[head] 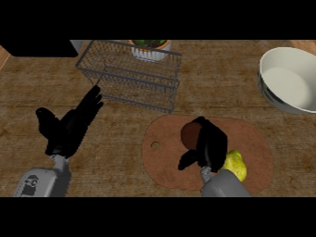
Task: Pick the cupcake from the cutting board and place it in the tiered basket
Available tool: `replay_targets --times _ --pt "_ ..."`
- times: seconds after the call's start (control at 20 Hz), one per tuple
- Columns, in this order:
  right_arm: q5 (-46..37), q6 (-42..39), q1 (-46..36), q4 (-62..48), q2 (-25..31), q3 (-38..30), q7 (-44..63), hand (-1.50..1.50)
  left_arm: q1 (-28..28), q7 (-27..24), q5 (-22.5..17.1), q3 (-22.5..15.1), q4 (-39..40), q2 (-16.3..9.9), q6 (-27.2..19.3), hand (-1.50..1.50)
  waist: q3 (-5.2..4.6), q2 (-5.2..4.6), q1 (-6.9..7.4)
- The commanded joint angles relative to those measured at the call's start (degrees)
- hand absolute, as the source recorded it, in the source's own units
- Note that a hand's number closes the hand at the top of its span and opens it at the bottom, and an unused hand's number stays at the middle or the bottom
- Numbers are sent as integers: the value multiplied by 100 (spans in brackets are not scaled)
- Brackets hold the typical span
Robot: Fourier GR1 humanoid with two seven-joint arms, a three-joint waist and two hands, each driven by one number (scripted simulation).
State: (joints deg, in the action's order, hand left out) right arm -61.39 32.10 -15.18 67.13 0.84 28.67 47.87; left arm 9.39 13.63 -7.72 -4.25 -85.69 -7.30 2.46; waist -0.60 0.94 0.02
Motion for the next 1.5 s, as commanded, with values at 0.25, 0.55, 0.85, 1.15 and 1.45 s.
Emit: replay_targets --times 0.25,0.55,0.85,1.15,1.45 --pt "-323 1184 -162 -664 -79 364 94 150 -16 60 48 -8 -59 144 8 0 63 -100 51" --pt "-688 -383 607 715 -77 1311 2079 150 -226 286 187 -202 -341 221 -95 0 57 -55 40" --pt "-1068 -1275 1052 2341 -74 2338 3623 150 -115 84 5 129 -142 -17 106 0 49 -36 -19" --pt "-1916 -1245 1192 3886 -77 2467 3728 150 240 353 119 133 54 100 -145 0 46 -7 -224" --pt "-2779 -2213 747 4829 -71 2633 3734 150 -181 -31 169 93 27 100 -66 0 33 23 -119"
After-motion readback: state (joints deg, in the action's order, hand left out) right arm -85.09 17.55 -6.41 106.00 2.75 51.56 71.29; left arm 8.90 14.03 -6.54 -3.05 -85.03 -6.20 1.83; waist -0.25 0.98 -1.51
